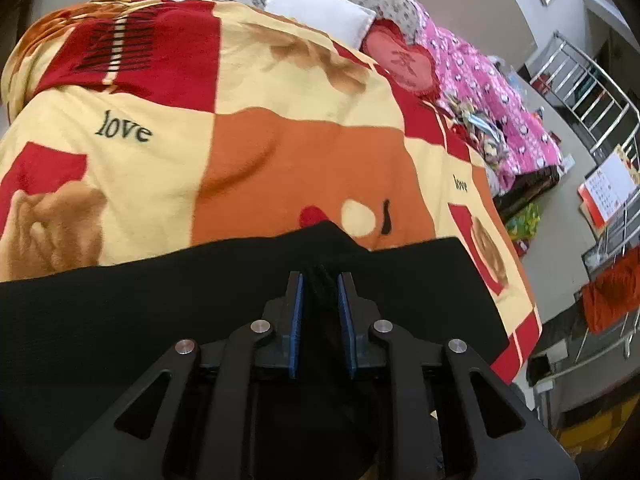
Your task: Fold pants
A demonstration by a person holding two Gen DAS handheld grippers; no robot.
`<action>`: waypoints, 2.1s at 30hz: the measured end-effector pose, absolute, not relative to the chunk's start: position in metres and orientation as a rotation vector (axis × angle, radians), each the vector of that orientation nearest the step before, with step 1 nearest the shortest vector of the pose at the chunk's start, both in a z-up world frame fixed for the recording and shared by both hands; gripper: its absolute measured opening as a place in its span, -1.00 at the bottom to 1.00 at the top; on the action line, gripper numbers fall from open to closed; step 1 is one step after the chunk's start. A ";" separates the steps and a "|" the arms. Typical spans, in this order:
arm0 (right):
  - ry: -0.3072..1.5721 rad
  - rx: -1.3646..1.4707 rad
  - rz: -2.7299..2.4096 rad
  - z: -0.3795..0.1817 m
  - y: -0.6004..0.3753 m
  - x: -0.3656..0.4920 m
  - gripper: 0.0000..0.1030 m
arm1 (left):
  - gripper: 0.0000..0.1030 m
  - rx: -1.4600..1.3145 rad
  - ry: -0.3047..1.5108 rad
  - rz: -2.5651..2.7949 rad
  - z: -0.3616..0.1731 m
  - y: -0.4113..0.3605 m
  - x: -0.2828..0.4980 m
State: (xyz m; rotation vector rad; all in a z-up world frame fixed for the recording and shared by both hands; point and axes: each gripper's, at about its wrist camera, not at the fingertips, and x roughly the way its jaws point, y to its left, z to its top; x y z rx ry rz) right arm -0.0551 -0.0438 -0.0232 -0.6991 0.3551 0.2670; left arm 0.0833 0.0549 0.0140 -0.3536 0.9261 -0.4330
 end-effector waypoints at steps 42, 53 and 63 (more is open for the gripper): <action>0.545 -0.215 0.331 -0.005 -0.137 -0.011 -0.60 | -0.96 -0.176 0.713 -0.405 0.030 0.012 0.012; 0.531 -0.256 0.356 -0.001 -0.138 -0.017 -0.61 | -0.69 -0.198 0.796 -0.165 0.006 0.031 0.056; 0.600 -0.186 0.452 0.051 -0.204 0.056 -0.61 | -0.69 -0.227 0.745 -0.204 0.000 0.036 0.051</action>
